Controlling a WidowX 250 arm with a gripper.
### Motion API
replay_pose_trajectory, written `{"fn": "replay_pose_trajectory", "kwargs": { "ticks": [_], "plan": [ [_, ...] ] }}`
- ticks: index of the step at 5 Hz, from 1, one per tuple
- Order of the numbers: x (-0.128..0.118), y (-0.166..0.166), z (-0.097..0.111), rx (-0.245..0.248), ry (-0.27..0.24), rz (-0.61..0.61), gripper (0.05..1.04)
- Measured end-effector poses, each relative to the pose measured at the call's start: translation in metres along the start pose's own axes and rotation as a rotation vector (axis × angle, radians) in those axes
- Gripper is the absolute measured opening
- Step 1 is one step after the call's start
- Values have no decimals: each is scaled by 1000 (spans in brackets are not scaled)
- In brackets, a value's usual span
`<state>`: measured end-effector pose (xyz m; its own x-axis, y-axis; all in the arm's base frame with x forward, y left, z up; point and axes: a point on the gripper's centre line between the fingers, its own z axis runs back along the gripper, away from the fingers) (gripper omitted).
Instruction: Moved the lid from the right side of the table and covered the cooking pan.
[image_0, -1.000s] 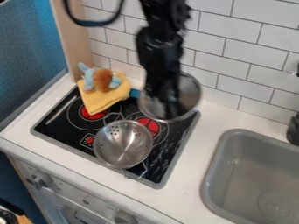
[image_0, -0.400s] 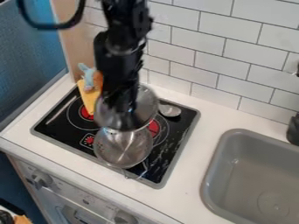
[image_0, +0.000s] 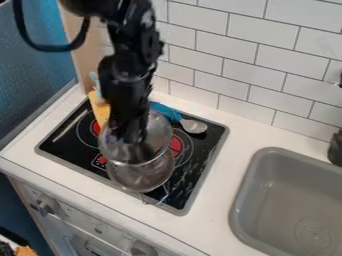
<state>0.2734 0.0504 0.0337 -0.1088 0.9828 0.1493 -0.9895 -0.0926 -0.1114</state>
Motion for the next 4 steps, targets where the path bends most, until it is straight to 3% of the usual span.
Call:
{"fn": "replay_pose_trajectory", "kwargs": {
  "ticks": [1,4],
  "plan": [
    [-1,1,-17,17,-8,-8,280],
    [-18,15,-36,67,6,-48,280]
  ]
}}
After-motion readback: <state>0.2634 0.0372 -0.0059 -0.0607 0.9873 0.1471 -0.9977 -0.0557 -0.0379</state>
